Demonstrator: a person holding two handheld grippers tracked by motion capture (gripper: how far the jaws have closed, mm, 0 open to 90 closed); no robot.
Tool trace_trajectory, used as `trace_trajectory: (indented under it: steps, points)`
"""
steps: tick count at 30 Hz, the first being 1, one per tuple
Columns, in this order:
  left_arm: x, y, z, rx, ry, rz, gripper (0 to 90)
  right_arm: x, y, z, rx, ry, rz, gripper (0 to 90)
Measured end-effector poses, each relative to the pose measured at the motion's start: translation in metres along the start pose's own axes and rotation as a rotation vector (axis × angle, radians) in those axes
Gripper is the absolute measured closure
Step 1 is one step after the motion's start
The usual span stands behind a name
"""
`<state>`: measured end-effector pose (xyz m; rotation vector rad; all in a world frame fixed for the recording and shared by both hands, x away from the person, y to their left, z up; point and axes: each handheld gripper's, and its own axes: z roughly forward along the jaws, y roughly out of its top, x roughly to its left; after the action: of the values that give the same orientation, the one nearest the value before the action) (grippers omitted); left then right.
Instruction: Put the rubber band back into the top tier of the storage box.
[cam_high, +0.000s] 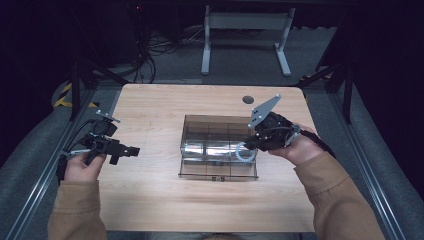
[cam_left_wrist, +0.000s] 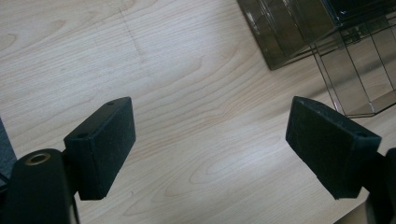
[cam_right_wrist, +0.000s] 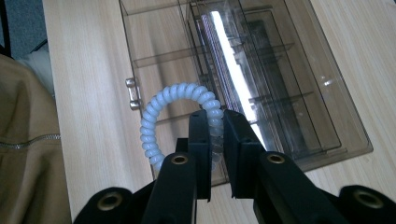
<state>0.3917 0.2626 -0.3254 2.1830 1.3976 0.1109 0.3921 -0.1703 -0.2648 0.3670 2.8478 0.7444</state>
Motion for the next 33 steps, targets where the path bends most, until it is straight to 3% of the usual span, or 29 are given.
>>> trace_trajectory:
  steps: [11, 21, 26, 33]
  points:
    - [-0.002, 0.0, -0.001, -0.003, -0.017, 0.009, 16.5, 0.0, 0.015, 0.008, 0.004, 0.008, -0.002, 81.7]
    - [-0.006, 0.0, -0.002, -0.013, 0.008, 0.044, 16.5, 0.0, 0.027, 0.016, -0.006, 0.015, -0.009, 81.7]
    - [-0.005, 0.0, -0.003, -0.028, -0.003, 0.037, 16.5, 0.001, 0.034, 0.023, -0.006, 0.027, -0.01, 81.7]
    - [-0.005, 0.0, -0.003, -0.013, -0.004, 0.037, 16.5, 0.004, 0.041, 0.035, -0.003, 0.034, -0.018, 81.7]
